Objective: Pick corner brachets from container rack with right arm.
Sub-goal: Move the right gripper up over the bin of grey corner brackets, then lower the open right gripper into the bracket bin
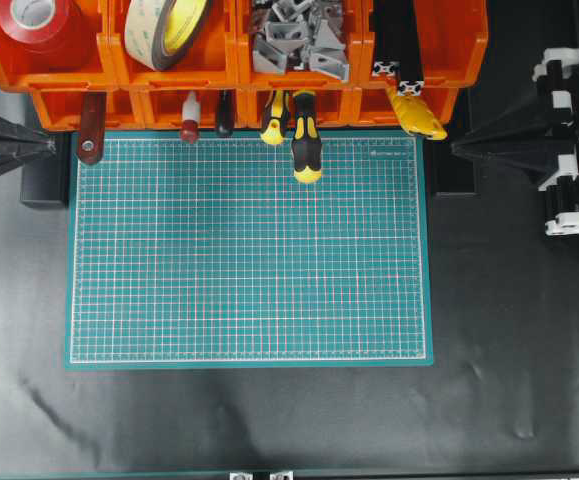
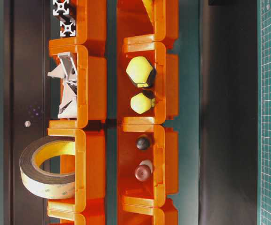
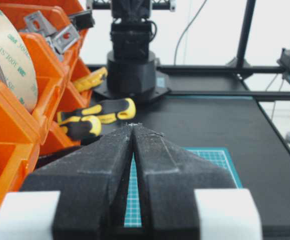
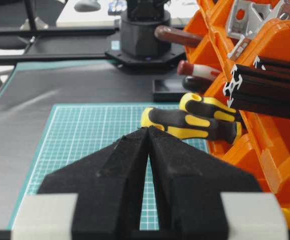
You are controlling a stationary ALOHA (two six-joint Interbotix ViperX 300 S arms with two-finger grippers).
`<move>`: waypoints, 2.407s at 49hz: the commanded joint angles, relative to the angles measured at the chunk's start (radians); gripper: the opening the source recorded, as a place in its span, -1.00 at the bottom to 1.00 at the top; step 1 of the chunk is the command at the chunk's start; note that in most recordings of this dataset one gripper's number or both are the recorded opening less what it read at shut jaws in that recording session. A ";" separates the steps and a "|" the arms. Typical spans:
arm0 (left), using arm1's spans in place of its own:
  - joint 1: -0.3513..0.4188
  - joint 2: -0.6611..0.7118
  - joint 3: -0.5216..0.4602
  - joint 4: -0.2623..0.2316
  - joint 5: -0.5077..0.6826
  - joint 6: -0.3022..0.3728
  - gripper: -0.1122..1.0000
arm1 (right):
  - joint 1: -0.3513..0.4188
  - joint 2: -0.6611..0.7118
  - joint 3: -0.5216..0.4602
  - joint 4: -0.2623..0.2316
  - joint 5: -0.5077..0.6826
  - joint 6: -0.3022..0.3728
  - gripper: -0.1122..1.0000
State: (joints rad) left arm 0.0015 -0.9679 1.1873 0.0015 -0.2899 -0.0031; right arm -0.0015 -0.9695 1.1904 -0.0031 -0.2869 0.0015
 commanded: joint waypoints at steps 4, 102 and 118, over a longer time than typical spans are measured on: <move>-0.002 0.011 -0.089 0.034 0.107 -0.043 -0.76 | 0.005 -0.005 -0.075 0.031 0.055 0.026 -0.79; -0.060 0.037 -0.258 0.035 0.476 -0.072 -0.80 | -0.189 0.888 -1.463 -0.015 1.529 -0.206 0.75; -0.064 0.034 -0.258 0.037 0.476 -0.077 -0.80 | -0.201 1.000 -1.514 -0.031 1.566 -0.241 0.75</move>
State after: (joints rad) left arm -0.0583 -0.9388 0.9572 0.0353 0.1902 -0.0736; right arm -0.1963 0.0307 -0.2884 -0.0307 1.2686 -0.2347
